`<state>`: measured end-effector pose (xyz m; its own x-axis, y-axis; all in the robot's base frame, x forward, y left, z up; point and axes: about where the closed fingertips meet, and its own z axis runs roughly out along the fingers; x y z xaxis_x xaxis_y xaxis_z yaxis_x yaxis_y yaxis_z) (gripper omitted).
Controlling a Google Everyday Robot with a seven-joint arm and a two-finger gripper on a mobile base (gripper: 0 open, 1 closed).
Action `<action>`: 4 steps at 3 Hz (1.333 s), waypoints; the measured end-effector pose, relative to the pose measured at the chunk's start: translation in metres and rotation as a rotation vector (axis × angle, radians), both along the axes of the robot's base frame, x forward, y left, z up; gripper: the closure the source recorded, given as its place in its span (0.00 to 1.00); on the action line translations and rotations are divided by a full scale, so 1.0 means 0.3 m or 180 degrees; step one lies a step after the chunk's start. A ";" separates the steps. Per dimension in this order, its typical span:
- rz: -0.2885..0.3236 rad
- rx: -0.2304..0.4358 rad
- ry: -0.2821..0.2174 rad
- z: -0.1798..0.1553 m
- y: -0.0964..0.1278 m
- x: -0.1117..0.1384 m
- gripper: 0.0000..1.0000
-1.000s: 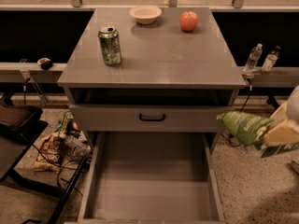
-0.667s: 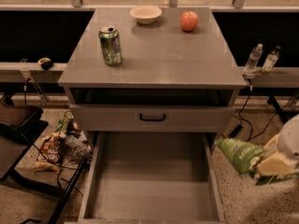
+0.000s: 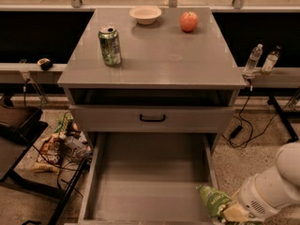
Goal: Place green jalapeno chip bag into middle drawer
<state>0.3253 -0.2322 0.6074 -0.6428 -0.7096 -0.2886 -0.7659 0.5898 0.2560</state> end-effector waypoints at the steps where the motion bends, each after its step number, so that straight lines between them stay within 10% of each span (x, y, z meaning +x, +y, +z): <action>1: -0.0084 0.0132 0.0089 -0.178 0.079 0.045 1.00; 4: 0.0098 0.0936 0.0066 -0.337 0.591 0.256 1.00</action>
Offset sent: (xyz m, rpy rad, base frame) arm 0.0712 0.1189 -0.0918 0.2248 -0.0134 -0.0224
